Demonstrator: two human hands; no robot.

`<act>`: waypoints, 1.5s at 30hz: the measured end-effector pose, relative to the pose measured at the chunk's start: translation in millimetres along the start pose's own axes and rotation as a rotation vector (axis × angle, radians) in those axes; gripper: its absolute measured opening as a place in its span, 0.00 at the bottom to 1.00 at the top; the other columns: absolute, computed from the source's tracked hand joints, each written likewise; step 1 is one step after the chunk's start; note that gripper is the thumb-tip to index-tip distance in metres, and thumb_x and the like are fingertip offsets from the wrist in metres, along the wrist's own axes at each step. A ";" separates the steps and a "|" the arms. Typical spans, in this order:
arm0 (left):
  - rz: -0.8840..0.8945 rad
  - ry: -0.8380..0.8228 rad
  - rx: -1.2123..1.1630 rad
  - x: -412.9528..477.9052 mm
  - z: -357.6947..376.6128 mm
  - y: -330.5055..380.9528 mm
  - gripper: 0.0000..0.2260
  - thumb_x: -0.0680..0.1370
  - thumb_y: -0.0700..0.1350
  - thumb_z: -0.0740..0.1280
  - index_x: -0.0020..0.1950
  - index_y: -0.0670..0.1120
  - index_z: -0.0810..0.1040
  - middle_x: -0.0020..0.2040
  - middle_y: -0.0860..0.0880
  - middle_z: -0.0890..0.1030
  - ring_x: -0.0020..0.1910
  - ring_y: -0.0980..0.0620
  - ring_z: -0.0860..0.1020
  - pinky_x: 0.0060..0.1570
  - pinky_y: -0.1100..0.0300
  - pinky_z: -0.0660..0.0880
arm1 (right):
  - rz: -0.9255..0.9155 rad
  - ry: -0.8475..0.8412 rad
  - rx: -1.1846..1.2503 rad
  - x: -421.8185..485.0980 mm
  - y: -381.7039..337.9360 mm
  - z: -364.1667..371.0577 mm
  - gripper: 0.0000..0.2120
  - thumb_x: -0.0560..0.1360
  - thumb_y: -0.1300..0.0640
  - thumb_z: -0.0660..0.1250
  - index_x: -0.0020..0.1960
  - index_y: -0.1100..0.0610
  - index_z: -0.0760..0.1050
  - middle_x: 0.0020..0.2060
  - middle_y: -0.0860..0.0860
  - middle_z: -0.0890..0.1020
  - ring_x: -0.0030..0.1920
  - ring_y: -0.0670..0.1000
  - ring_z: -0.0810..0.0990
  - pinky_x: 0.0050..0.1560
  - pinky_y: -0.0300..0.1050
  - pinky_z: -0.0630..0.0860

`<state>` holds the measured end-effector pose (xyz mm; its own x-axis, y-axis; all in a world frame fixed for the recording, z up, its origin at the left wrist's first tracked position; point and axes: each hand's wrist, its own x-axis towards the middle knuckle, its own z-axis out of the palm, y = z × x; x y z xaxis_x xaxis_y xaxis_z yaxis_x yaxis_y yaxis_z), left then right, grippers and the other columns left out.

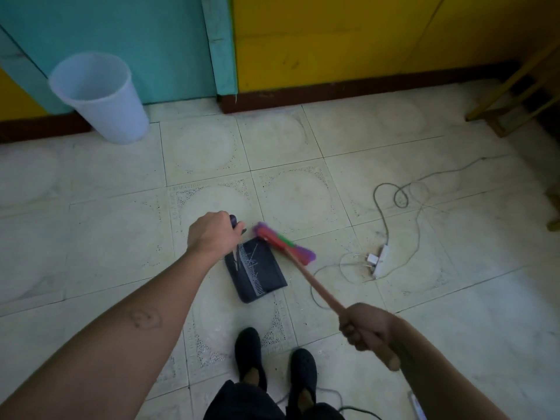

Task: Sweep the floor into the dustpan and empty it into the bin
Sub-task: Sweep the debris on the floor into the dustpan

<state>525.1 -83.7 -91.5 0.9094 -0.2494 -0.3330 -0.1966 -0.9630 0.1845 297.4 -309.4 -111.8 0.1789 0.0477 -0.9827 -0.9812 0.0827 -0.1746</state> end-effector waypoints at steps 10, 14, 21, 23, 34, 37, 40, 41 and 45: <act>-0.012 0.022 -0.066 -9.6 -15.3 -26.8 0.16 0.80 0.56 0.60 0.38 0.47 0.76 0.36 0.49 0.79 0.35 0.48 0.77 0.33 0.60 0.71 | -0.146 -0.433 0.646 -59.3 -10.6 -39.6 0.17 0.76 0.65 0.57 0.29 0.57 0.68 0.18 0.50 0.70 0.15 0.48 0.70 0.15 0.38 0.68; -0.061 0.021 -0.104 -21.6 -11.4 -50.5 0.16 0.79 0.58 0.61 0.39 0.48 0.75 0.37 0.50 0.79 0.36 0.49 0.77 0.33 0.61 0.71 | -0.142 0.018 0.341 -70.2 -32.3 -11.6 0.18 0.74 0.67 0.58 0.27 0.57 0.63 0.17 0.50 0.65 0.13 0.47 0.64 0.13 0.33 0.61; -0.358 0.039 -0.428 -36.3 -3.9 -98.4 0.19 0.77 0.59 0.63 0.39 0.44 0.78 0.35 0.48 0.79 0.35 0.48 0.78 0.33 0.60 0.71 | -0.231 0.253 0.196 -62.0 -75.7 7.5 0.16 0.75 0.67 0.58 0.30 0.57 0.63 0.20 0.51 0.66 0.15 0.46 0.63 0.16 0.32 0.59; -0.481 0.091 -0.606 -37.9 -7.6 -108.8 0.19 0.77 0.58 0.65 0.38 0.43 0.78 0.34 0.46 0.79 0.34 0.47 0.78 0.33 0.59 0.71 | -0.246 0.214 0.235 -65.5 -88.2 0.6 0.15 0.76 0.67 0.57 0.32 0.56 0.63 0.19 0.50 0.65 0.15 0.46 0.63 0.16 0.31 0.58; -0.640 0.266 -0.723 13.2 -49.1 -72.7 0.18 0.75 0.55 0.66 0.35 0.41 0.76 0.33 0.45 0.78 0.32 0.46 0.77 0.31 0.61 0.68 | -0.294 -0.042 0.280 -29.2 -222.3 -41.7 0.13 0.77 0.65 0.56 0.34 0.57 0.65 0.19 0.47 0.67 0.15 0.42 0.64 0.13 0.32 0.60; -0.726 0.317 -0.713 34.4 -61.6 -56.2 0.19 0.76 0.55 0.66 0.34 0.41 0.75 0.31 0.44 0.77 0.29 0.45 0.76 0.29 0.62 0.67 | -0.312 -0.072 0.261 -15.3 -253.3 -71.8 0.12 0.76 0.66 0.56 0.34 0.58 0.65 0.19 0.47 0.67 0.15 0.43 0.65 0.14 0.32 0.61; -0.761 0.370 -0.656 47.9 -74.9 -43.5 0.20 0.76 0.56 0.66 0.34 0.40 0.76 0.30 0.43 0.78 0.28 0.45 0.76 0.28 0.61 0.67 | -0.308 -0.054 0.222 -4.5 -278.0 -101.2 0.12 0.75 0.67 0.57 0.34 0.58 0.66 0.19 0.48 0.68 0.15 0.44 0.66 0.14 0.33 0.61; -0.762 0.384 -0.621 48.9 -79.9 -40.2 0.21 0.76 0.56 0.65 0.34 0.39 0.77 0.30 0.43 0.78 0.29 0.45 0.76 0.27 0.61 0.67 | -0.306 -0.045 0.208 -1.1 -286.0 -108.7 0.12 0.75 0.67 0.57 0.34 0.58 0.65 0.19 0.48 0.68 0.15 0.44 0.66 0.14 0.32 0.61; -0.777 0.456 -0.563 54.4 -92.3 -29.9 0.22 0.77 0.56 0.64 0.34 0.39 0.78 0.31 0.42 0.79 0.32 0.46 0.77 0.29 0.60 0.68 | -0.315 -0.035 0.176 10.7 -320.2 -128.5 0.09 0.74 0.67 0.58 0.38 0.58 0.66 0.19 0.49 0.70 0.15 0.45 0.67 0.14 0.33 0.61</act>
<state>614.3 -59.0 -29.8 0.7866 0.5885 -0.1867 0.5895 -0.6261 0.5104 604.1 -463.2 -74.3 0.4757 0.0260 -0.8792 -0.8505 0.2684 -0.4522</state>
